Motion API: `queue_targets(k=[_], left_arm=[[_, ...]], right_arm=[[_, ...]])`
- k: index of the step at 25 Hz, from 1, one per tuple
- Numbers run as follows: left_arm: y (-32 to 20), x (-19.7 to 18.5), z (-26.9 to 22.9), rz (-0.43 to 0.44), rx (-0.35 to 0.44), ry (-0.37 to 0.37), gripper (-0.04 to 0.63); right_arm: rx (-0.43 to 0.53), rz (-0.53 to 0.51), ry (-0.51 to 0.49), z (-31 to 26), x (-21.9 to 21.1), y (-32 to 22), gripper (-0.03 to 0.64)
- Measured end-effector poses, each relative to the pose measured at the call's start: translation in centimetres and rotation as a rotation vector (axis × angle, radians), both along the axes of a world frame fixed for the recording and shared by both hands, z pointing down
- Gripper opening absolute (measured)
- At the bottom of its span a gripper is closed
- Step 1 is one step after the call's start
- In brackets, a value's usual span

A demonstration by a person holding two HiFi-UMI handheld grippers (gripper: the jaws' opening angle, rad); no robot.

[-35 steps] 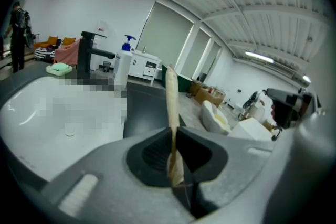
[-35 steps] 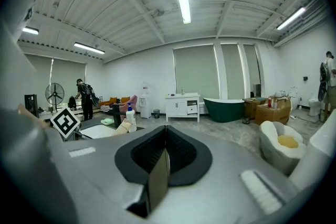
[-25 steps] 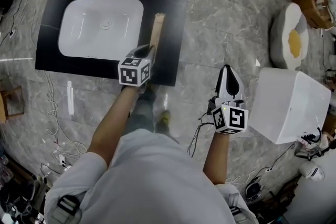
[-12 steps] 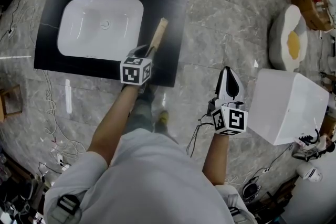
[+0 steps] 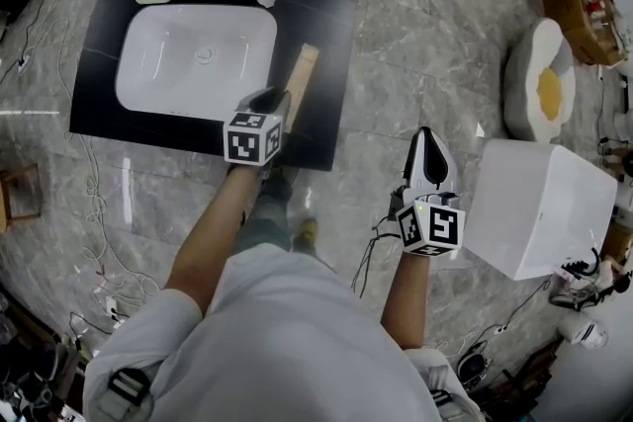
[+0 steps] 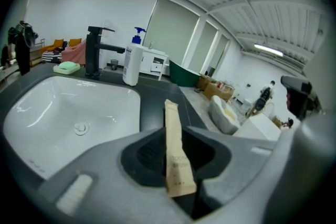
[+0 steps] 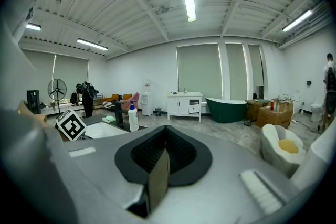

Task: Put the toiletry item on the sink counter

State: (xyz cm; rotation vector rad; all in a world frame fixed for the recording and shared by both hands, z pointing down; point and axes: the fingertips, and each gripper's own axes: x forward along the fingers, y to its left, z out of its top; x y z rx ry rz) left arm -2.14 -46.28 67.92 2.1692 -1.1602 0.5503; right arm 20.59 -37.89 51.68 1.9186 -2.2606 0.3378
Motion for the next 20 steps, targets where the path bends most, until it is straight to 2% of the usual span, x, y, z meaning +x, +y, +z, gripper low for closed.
queue_targets(k=[15,20], left_arm=[[0.7,-3.2,-7.1,-0.032,0.128,0.011,-0.002],[0.8,-3.3,-9.8,-0.022,0.179,0.017,-0.002]], right_arm=[[0.083,0.005,-0.019,-4.8,-2.0,0.3,0.003],[0.107,0.009,-0.034,-6.3,-2.1,0.3,0.003]])
